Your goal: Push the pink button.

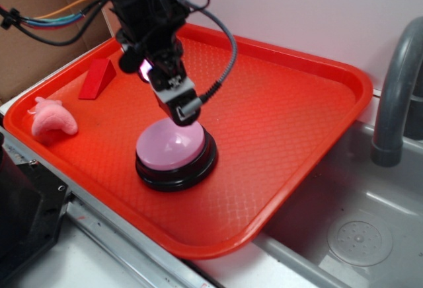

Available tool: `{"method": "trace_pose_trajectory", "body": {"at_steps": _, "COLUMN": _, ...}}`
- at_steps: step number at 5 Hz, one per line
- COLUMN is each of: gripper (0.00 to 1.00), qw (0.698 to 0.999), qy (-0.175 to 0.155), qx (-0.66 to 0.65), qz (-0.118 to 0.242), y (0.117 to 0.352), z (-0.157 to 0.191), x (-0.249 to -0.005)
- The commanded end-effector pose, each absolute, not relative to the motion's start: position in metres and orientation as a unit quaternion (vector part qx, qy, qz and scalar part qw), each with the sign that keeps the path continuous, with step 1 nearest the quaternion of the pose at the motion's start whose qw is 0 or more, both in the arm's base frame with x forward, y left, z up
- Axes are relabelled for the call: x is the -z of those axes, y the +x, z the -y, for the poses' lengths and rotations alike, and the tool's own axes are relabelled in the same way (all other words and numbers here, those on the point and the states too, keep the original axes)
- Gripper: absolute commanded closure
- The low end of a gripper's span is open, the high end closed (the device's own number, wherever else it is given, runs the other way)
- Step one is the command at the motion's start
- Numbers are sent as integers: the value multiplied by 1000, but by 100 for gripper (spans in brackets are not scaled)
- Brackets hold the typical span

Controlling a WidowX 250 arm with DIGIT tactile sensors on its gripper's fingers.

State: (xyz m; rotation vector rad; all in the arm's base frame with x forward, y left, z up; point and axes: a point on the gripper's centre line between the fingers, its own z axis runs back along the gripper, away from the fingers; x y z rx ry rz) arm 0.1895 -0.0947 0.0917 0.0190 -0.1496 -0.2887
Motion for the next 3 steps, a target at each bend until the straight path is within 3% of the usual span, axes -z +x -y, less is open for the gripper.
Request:
{"method": "trace_pose_trajectory", "body": {"at_steps": 1, "gripper": 0, "qw": 984, "qy": -37, "qx": 170, "qz": 49, "y": 203, "z": 116, "x": -54}}
{"method": "trace_pose_trajectory", "body": {"at_steps": 2, "gripper": 0, "qw": 986, "qy": -31, "qx": 164, "qz": 13, "y": 202, "z": 125, "x": -37}}
{"method": "trace_pose_trajectory", "body": {"at_steps": 3, "gripper": 0, "qw": 987, "qy": -21, "qx": 157, "qz": 25, "y": 199, "z": 121, "x": -44}}
